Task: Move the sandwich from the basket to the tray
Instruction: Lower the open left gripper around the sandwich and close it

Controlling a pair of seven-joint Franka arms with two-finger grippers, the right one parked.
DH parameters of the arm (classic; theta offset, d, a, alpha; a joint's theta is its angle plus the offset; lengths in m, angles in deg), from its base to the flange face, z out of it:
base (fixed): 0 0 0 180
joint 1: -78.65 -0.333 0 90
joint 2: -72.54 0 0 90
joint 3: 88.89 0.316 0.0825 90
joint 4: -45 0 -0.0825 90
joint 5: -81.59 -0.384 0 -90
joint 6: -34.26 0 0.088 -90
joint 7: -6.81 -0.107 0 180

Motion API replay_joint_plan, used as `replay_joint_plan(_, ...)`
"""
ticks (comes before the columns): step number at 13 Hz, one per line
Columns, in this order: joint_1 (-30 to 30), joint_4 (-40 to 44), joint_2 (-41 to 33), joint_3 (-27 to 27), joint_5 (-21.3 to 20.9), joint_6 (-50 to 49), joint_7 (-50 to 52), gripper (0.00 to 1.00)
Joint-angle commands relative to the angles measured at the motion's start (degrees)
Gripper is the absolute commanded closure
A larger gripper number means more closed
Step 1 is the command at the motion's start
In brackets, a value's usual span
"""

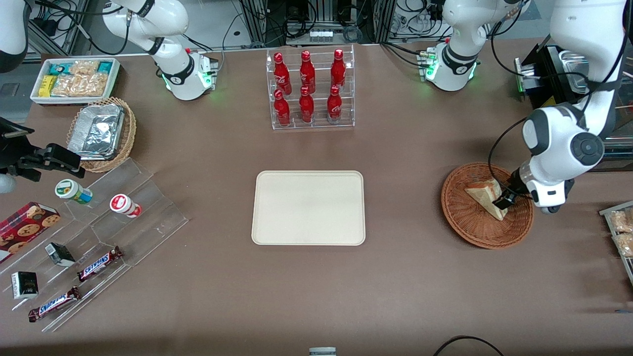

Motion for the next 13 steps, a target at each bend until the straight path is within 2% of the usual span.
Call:
replay_joint_plan(1, -0.4, 0.1, 1.4, -0.6, 0.0, 1.9, 2.0, 0.00)
replay_joint_plan(4, 0.6, -0.1, 2.7, -0.7, 0.2, 2.3, 1.9, 0.00)
replay_joint_plan(6, 1.3, -0.1, 3.9, -0.7, 0.2, 3.3, 1.9, 0.06)
replay_joint_plan(8, 1.8, 0.0, 3.7, -0.7, 0.1, 2.6, 1.0, 0.19)
replay_joint_plan(10, 1.2, 0.3, 2.9, -0.7, 0.1, -0.9, -2.9, 0.43)
replay_joint_plan(11, 1.1, 0.6, 2.0, -0.7, 0.1, -2.6, -5.2, 0.50)
replay_joint_plan(13, 1.3, 1.5, 0.1, -0.7, 0.1, -6.5, -7.4, 0.56)
